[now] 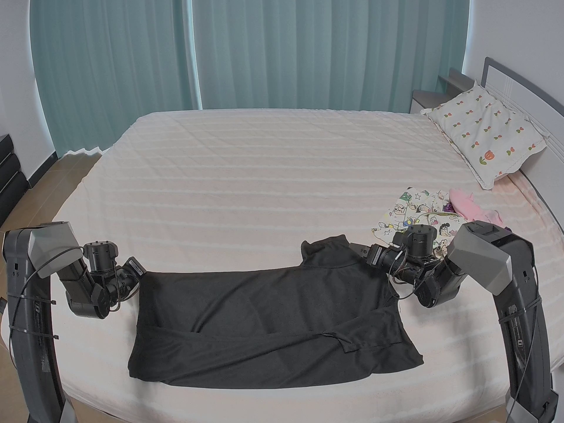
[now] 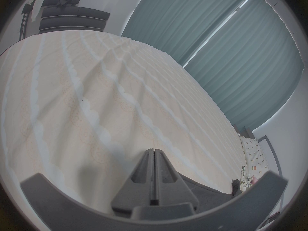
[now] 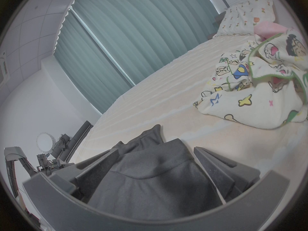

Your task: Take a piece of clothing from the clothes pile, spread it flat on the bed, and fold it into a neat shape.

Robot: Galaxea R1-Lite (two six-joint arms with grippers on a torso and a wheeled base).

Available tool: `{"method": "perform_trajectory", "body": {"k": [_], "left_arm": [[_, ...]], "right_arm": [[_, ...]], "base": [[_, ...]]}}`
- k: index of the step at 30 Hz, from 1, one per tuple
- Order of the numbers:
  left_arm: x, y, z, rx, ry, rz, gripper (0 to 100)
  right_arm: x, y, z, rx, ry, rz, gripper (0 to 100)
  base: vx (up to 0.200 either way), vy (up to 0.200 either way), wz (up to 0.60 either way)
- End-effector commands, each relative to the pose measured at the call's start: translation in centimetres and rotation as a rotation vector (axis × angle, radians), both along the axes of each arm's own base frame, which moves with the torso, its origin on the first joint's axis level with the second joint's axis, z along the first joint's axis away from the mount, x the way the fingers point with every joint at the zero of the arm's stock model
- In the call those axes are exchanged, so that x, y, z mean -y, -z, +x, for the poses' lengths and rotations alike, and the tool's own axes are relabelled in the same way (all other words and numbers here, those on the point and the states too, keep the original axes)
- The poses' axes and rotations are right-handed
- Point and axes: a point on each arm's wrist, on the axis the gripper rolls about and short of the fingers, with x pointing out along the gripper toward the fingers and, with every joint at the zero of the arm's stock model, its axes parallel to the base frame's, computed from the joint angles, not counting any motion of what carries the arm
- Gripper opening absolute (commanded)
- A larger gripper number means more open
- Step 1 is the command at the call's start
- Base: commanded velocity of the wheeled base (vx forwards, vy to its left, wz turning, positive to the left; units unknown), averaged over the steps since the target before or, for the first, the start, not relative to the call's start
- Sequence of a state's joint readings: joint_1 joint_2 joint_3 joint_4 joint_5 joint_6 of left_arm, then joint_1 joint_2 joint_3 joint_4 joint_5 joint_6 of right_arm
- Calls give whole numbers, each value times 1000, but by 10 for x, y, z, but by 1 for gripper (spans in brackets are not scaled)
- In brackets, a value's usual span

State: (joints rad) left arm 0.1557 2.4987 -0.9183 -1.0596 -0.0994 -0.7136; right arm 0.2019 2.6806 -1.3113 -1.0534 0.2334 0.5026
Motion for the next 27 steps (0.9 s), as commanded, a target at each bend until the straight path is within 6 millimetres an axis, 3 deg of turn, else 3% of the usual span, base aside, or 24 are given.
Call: {"method": "perform_trajectory", "body": {"k": [1, 15, 16, 27], "left_arm": [[0, 1, 0, -2, -1, -2, 0], [0, 0, 1, 4, -1, -1, 0], [0, 0, 1, 4, -1, -1, 0], [-1, 0, 2, 5, -2, 2, 0]], "right_arm": [[-2, 13, 3, -5, -5, -9, 100], [-2, 15, 4, -4, -6, 3, 100], [-2, 15, 4, -7, -6, 2, 0], [0, 17, 4, -28, 7, -3, 0]], "base": [[0, 0, 0], [0, 0, 0], [0, 0, 0], [0, 0, 0]]}}
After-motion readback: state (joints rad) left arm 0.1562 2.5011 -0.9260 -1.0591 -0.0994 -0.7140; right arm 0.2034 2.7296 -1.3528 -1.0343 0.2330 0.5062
